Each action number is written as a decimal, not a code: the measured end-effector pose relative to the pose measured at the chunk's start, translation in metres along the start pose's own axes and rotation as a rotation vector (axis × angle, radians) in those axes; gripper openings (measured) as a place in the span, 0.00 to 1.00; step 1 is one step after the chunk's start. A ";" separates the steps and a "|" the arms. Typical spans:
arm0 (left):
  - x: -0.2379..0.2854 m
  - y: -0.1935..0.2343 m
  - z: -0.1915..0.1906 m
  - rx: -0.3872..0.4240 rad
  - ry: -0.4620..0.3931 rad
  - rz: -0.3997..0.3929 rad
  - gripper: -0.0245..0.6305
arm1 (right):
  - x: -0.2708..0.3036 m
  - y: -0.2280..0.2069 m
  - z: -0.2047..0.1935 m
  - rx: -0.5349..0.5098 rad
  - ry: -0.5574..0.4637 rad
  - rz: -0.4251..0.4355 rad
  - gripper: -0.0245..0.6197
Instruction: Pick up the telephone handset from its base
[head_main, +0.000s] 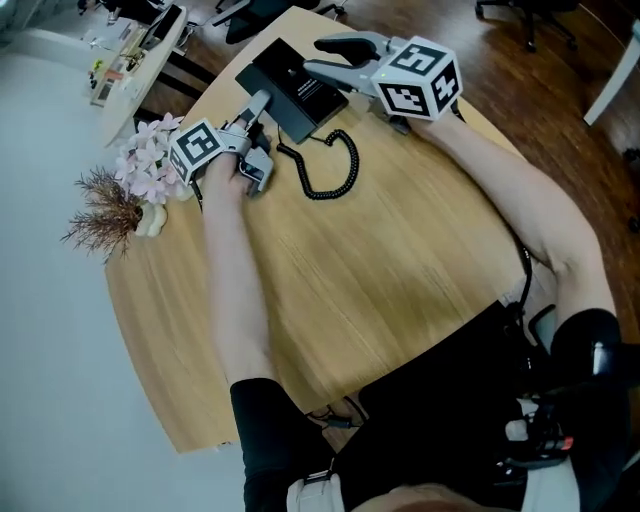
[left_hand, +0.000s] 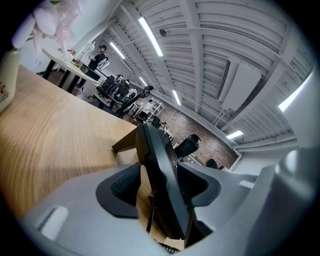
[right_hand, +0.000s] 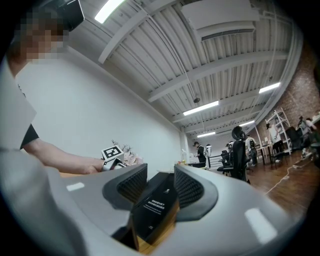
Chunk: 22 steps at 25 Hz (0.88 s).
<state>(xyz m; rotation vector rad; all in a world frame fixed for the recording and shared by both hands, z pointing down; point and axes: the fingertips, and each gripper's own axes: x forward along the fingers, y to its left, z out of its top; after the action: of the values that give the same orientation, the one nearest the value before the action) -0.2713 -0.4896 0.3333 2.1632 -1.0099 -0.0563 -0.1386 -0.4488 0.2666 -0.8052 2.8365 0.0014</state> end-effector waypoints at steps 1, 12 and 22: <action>0.000 0.000 0.000 0.006 0.002 0.005 0.37 | 0.000 0.000 0.000 0.000 -0.002 0.000 0.30; 0.001 0.001 -0.001 0.024 0.010 0.031 0.37 | 0.002 0.000 0.002 0.003 -0.007 0.007 0.30; 0.004 -0.005 -0.008 0.019 0.043 0.012 0.30 | 0.002 0.000 0.002 0.006 -0.008 0.011 0.30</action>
<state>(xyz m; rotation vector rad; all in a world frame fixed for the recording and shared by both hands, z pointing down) -0.2628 -0.4851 0.3369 2.1668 -1.0021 0.0059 -0.1396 -0.4491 0.2640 -0.7861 2.8320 -0.0016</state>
